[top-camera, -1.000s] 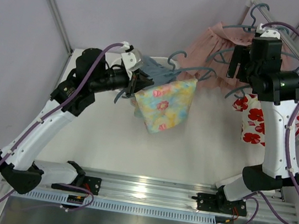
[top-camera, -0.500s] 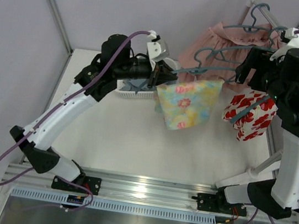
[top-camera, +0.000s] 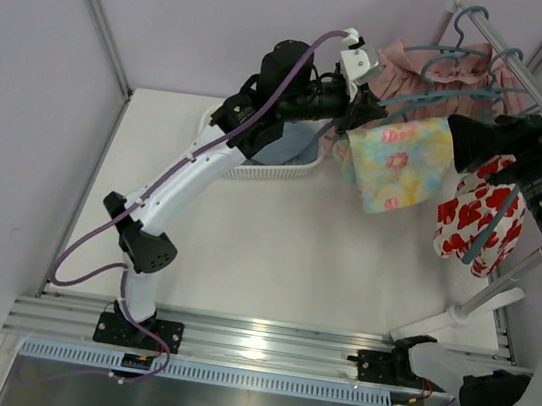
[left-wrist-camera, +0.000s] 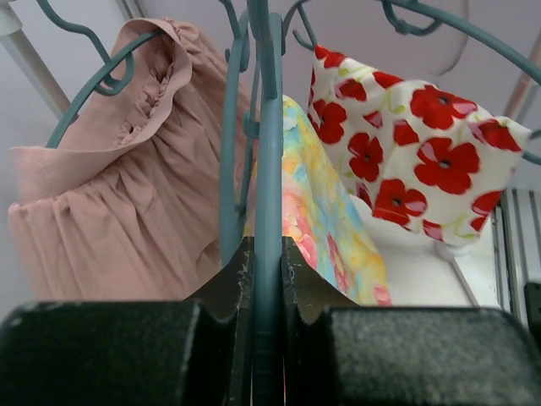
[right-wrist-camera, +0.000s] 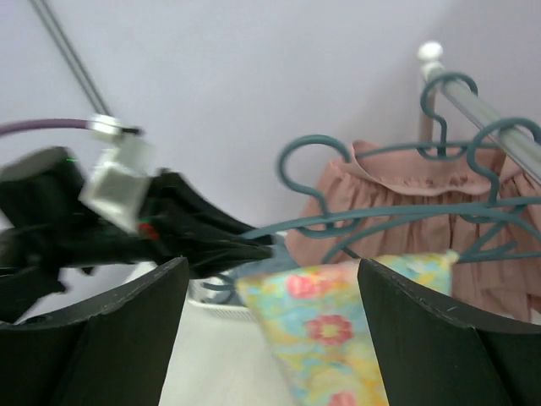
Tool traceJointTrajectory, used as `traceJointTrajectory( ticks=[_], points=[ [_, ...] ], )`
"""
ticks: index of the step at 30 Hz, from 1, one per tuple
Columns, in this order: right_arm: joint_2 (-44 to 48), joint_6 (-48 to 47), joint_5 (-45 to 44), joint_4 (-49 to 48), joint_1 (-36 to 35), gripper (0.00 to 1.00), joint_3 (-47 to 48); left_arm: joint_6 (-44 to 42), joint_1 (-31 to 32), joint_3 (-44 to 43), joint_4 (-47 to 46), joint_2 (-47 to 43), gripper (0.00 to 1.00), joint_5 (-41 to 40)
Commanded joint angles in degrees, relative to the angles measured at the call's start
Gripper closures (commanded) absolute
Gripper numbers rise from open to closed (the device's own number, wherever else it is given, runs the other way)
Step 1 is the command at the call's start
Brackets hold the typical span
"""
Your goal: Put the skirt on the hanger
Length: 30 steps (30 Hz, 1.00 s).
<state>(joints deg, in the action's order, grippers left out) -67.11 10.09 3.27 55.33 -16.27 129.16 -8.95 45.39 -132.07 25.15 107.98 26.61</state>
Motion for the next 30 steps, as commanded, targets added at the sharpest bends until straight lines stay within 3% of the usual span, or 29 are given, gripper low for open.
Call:
traceJointTrajectory(
  ticks=[1, 11, 18, 24, 30],
  points=[
    [3.9, 1.1, 3.1, -9.8, 0.3, 0.11, -4.3, 3.5, 0.7, -6.4, -7.0, 2.1, 1.00, -2.3],
    [6.9, 4.2, 6.0, -15.9, 0.1, 0.07, -10.9, 6.4, 5.8, -11.9, -13.9, 8.8, 1.00, -6.1],
    [4.7, 6.1, -7.8, -10.1, -1.1, 0.08, -10.8, 10.2, 6.9, -13.4, -18.7, 11.8, 1.00, -7.0],
    [4.4, 15.5, -13.2, -9.2, -1.0, 0.16, -17.2, 10.9, 7.4, -13.5, -20.6, 11.7, 1.00, -6.4],
    [8.9, 24.2, -16.3, -20.8, -1.0, 0.28, -29.7, 10.8, 7.4, -12.6, -20.4, 11.5, 1.00, -5.1]
  ],
)
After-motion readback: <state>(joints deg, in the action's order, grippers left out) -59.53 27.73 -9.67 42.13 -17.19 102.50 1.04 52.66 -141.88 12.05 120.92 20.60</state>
